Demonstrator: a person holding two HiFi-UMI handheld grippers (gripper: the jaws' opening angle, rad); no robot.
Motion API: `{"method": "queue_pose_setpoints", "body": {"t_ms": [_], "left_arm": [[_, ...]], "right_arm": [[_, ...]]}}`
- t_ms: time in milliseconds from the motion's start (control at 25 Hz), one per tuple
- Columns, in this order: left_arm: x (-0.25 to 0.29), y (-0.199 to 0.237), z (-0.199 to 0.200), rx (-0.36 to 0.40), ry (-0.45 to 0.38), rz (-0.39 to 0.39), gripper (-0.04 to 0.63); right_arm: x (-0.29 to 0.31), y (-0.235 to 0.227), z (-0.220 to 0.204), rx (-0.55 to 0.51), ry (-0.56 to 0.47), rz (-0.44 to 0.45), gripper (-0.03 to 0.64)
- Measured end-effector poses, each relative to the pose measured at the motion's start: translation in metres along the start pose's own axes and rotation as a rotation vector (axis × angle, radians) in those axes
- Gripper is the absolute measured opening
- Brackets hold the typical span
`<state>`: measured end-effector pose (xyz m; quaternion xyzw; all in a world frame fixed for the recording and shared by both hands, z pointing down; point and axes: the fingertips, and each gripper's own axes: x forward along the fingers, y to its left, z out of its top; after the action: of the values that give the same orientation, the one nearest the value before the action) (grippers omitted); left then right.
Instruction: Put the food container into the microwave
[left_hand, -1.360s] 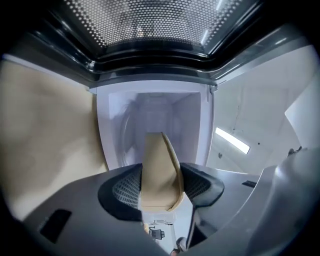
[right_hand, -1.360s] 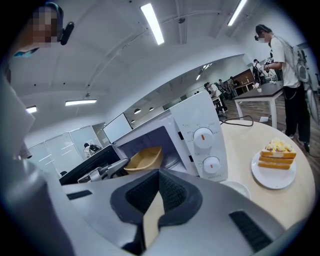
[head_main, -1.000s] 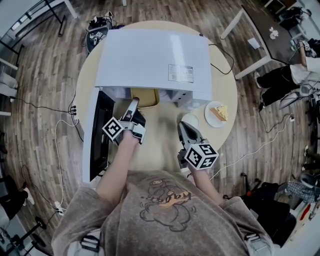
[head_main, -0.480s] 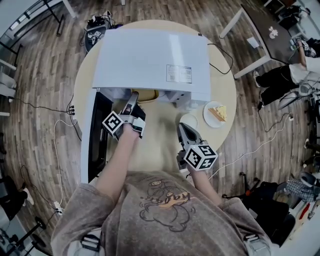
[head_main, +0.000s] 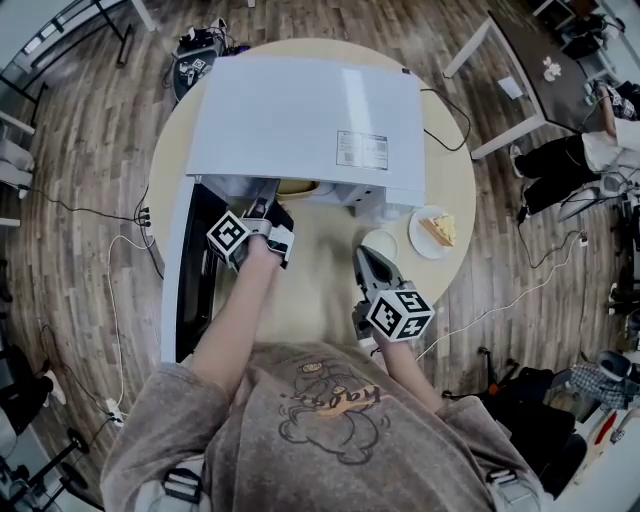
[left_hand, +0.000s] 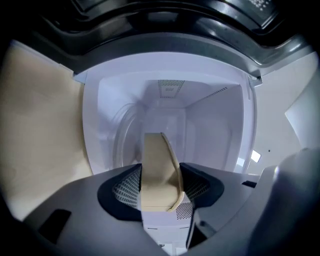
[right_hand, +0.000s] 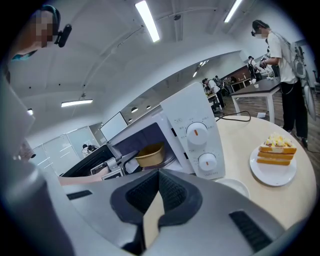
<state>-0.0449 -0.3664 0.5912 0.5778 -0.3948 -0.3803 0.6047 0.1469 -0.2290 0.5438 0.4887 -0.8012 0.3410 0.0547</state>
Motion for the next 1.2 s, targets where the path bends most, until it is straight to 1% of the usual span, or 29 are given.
{"method": "queue_pose_setpoints", "body": {"t_ms": [280,440,560,680,840,1000,1080,1200], "left_arm": [[0.007,0.001,-0.001,0.019,0.013,0.036,0.241],[0.008,0.001,-0.002,0.062,0.026,0.053,0.241],[0.007,0.004,-0.001,0.079,0.031,0.079,0.241],[0.006,0.003,-0.001,0.098,0.034,0.085,0.241],[0.003,0.003,0.000,0.143,0.038,0.099,0.267],[-0.004,0.007,0.003,0.151,0.031,0.134,0.267],[-0.007,0.010,0.005,0.171,0.025,0.146,0.267],[-0.011,0.012,0.007,0.225,0.015,0.157,0.282]], "right_arm": [[0.002,-0.004,-0.002,0.003,0.008,0.003,0.000],[0.003,-0.005,-0.002,0.002,0.013,0.006,0.000],[0.004,-0.005,-0.001,0.000,0.018,0.009,0.000],[0.005,-0.005,-0.002,-0.004,0.024,0.015,0.000],[0.008,-0.004,-0.003,-0.007,0.032,0.024,0.000],[0.010,-0.001,-0.004,-0.012,0.039,0.033,0.000],[0.011,0.000,-0.004,-0.014,0.041,0.037,0.000],[0.010,0.000,-0.004,-0.019,0.046,0.037,0.000]]}}
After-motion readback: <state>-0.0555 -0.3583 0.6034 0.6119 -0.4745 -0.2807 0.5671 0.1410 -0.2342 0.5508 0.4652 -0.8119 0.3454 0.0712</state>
